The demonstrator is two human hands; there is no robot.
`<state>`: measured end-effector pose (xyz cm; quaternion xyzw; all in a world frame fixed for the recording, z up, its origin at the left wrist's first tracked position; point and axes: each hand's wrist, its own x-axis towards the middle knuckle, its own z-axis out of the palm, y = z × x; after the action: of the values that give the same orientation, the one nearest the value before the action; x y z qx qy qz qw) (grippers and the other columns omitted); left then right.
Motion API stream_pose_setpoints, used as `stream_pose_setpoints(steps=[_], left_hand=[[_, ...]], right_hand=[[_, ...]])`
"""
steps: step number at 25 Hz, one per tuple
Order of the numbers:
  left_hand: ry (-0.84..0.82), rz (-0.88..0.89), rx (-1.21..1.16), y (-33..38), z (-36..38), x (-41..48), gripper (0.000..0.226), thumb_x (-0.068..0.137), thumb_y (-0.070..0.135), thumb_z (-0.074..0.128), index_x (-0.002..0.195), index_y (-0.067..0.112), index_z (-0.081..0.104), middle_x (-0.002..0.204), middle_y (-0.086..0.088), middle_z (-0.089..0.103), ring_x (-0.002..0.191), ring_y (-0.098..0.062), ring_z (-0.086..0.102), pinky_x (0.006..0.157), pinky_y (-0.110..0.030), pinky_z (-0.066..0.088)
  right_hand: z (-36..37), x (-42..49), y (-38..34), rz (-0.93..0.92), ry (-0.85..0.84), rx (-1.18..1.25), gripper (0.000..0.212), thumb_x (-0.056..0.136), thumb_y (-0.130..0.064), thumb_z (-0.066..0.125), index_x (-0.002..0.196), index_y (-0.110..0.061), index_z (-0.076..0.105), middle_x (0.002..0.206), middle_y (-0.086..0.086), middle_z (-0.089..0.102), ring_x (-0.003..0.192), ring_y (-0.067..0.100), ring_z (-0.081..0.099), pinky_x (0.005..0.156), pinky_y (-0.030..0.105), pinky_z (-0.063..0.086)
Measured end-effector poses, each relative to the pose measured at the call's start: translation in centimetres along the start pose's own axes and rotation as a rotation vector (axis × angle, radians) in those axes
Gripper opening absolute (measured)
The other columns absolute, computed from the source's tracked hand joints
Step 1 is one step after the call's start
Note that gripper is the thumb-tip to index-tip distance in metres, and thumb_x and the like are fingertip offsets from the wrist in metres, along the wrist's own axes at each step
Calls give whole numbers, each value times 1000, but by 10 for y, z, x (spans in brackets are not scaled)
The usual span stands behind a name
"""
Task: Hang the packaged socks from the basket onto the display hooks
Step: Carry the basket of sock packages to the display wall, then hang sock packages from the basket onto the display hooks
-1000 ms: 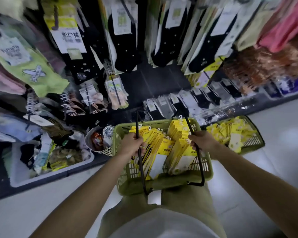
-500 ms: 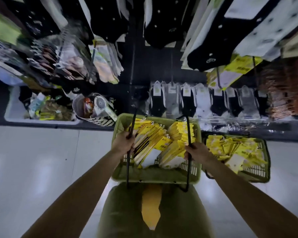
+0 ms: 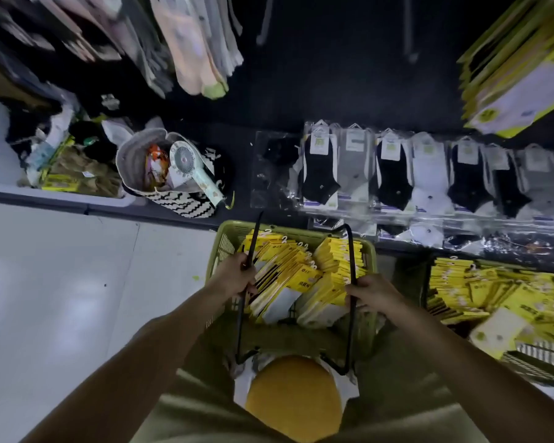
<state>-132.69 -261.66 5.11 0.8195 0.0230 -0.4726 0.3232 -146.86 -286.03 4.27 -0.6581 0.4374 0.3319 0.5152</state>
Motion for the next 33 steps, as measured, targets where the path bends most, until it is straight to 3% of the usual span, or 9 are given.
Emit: stream_pose_setpoints(steps=[3, 6, 11, 16, 21, 24, 27, 30, 33], left_hand=[[2, 24, 37, -28, 18, 33, 10, 96, 18, 49, 86, 17, 48, 73, -4, 66, 67, -16, 67, 46, -24, 48], [6, 84, 89, -49, 40, 58, 9, 94, 18, 52, 86, 14, 52, 71, -2, 66, 68, -17, 66, 51, -31, 55], [-7, 265, 30, -64, 68, 80, 12, 91, 16, 56, 80, 18, 52, 62, 0, 66, 50, -5, 62, 42, -24, 50], [96, 387, -74, -75, 95, 97, 11, 89, 20, 59, 80, 14, 61, 58, -5, 65, 56, -18, 66, 51, -37, 53], [206, 414, 0, -74, 103, 87, 18, 93, 20, 54, 80, 8, 58, 58, -1, 58, 45, -10, 60, 43, -25, 50], [330, 342, 341, -86, 75, 93, 19, 95, 21, 47, 93, 6, 59, 78, -13, 66, 75, -29, 67, 65, -36, 54], [462, 206, 653, -106, 42, 113, 22, 93, 19, 45, 107, 5, 56, 104, -19, 66, 94, -34, 64, 78, -38, 54], [499, 136, 713, -131, 28, 128, 27, 92, 15, 44, 118, 8, 50, 112, -18, 61, 100, -34, 60, 83, -40, 51], [479, 120, 685, -156, 29, 132, 43, 92, 9, 44, 134, 6, 37, 122, -20, 55, 108, -36, 56, 87, -42, 49]], right_hand=[[9, 41, 25, -2, -24, 0, 17, 87, -16, 64, 97, -3, 62, 95, 16, 69, 83, 24, 68, 63, 23, 54], [20, 72, 50, -21, -56, 15, 20, 85, -17, 67, 99, -3, 64, 88, 11, 73, 78, 21, 71, 63, 25, 56], [28, 100, 59, -179, -173, 51, 11, 82, -17, 69, 86, -8, 63, 78, 9, 74, 79, 24, 72, 83, 42, 57], [36, 118, 62, -325, -296, 83, 8, 84, -14, 65, 84, -10, 59, 70, 6, 72, 68, 18, 71, 57, 23, 54], [34, 105, 75, -374, -93, 34, 14, 91, -13, 57, 77, -9, 56, 64, 4, 69, 57, 11, 68, 52, 20, 52], [13, 105, 90, -298, 88, -200, 14, 92, -9, 53, 78, -7, 53, 66, 8, 65, 47, 12, 60, 41, 19, 43], [-2, 110, 97, -168, 286, -430, 7, 82, -2, 59, 78, -8, 57, 68, 12, 65, 47, 17, 57, 42, 19, 43], [-2, 117, 110, -96, 402, -514, 25, 65, 3, 72, 88, 5, 65, 79, 21, 66, 52, 23, 59, 46, 25, 48], [0, 129, 126, -210, 558, -382, 32, 71, -1, 68, 102, 5, 62, 98, 21, 66, 80, 29, 63, 67, 32, 53]])
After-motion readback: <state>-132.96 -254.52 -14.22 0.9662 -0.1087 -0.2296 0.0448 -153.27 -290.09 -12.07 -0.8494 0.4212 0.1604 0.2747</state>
